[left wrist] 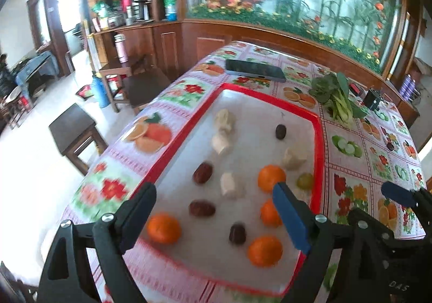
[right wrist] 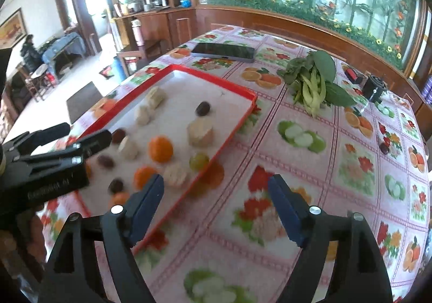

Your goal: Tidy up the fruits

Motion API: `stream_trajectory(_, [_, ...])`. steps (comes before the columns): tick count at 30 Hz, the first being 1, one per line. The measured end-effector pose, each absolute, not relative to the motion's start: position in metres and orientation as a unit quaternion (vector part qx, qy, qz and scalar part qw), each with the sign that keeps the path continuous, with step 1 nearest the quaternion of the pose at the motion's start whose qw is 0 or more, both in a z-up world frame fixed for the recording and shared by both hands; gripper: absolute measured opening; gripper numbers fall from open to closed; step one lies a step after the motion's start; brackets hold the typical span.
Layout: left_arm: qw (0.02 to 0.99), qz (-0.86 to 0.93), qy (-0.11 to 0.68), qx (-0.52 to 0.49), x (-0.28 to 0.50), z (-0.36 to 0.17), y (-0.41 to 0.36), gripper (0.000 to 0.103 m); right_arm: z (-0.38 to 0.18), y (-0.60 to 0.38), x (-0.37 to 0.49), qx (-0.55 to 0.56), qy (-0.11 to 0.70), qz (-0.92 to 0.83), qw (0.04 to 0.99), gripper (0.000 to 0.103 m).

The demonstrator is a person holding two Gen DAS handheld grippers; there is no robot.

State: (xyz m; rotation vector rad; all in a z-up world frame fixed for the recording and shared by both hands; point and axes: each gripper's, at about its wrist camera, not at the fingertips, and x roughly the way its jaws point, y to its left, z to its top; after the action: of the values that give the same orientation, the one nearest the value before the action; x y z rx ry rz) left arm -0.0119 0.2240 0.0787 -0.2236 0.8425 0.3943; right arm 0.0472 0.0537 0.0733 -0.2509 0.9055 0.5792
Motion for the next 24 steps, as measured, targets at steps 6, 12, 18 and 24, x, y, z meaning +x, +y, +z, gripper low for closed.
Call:
stream_trajectory(6, [0.879,0.215,0.399,-0.151,-0.064,0.073,0.217,0.094,0.064,0.033,0.010,-0.118,0.449,0.284,0.839,0.088])
stream_trajectory(12, [0.863,0.238,0.406,-0.183,-0.105,0.054,0.206,0.094,0.038,0.037,-0.026,-0.149,0.483,0.301,0.809,0.091])
stream_trajectory(18, [0.858,0.216,0.420,-0.201,-0.124,0.041,0.184,0.100,0.026,0.031,-0.050,-0.167,0.473,0.292,0.814,0.098])
stream_trajectory(24, [0.863,0.225,0.412,-0.186,-0.137,0.043,0.167,0.103,0.026,0.027,-0.059,-0.192,0.459,0.286,0.819,0.099])
